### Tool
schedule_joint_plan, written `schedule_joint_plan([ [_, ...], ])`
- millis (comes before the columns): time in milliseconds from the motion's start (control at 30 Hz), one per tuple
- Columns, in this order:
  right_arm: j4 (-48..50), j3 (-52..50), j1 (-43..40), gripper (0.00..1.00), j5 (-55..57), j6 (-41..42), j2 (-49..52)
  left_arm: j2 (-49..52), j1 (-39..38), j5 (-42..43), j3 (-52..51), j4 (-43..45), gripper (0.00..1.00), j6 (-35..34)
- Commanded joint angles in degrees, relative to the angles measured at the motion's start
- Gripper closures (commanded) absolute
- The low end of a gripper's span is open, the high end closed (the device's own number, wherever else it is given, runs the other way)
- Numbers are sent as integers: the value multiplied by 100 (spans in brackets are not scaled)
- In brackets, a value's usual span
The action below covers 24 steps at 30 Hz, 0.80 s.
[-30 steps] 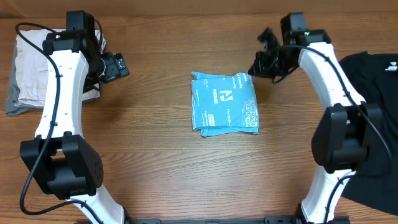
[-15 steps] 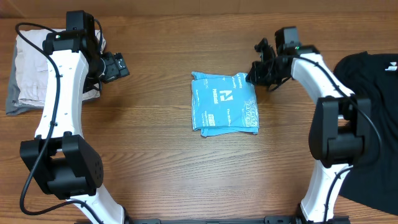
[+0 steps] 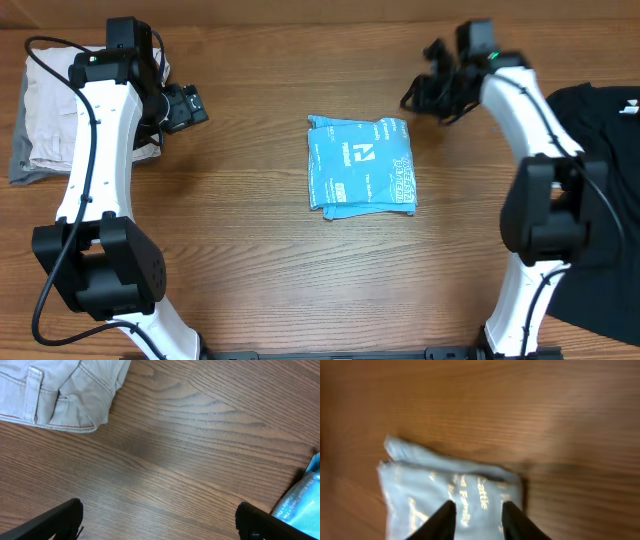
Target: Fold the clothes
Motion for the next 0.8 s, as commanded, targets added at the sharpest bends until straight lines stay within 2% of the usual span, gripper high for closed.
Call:
schedule_joint_plan([
  [0, -507, 789, -483, 54, 219, 101, -588, -35, 22, -76, -22, 4, 0, -15],
  [33, -713, 925, -603, 44, 264, 101, -627, -35, 22, -76, -22, 4, 0, -15],
  [67, -907, 1045, -745, 27, 350, 101, -664, -35, 22, -76, -22, 4, 0, -15],
  [100, -1021, 1102, -861, 0, 431, 101, -695, -35, 22, -76, -22, 4, 0, -15],
  [167, -1156, 1108, -1091, 0, 540, 101, -739, -35, 22, -74, -22, 22, 0, -20],
  [433, -1235, 1093, -1628, 0, 540, 101, -734, -35, 22, 105, -22, 1185, 0, -57],
  [567, -1233, 1093, -1683, 0, 540, 101, -734, -35, 22, 450, -22, 1196, 0, -57],
  [767, -1235, 1093, -1683, 0, 540, 101, -734, -35, -192, 1786, -24, 1143, 0, 162],
])
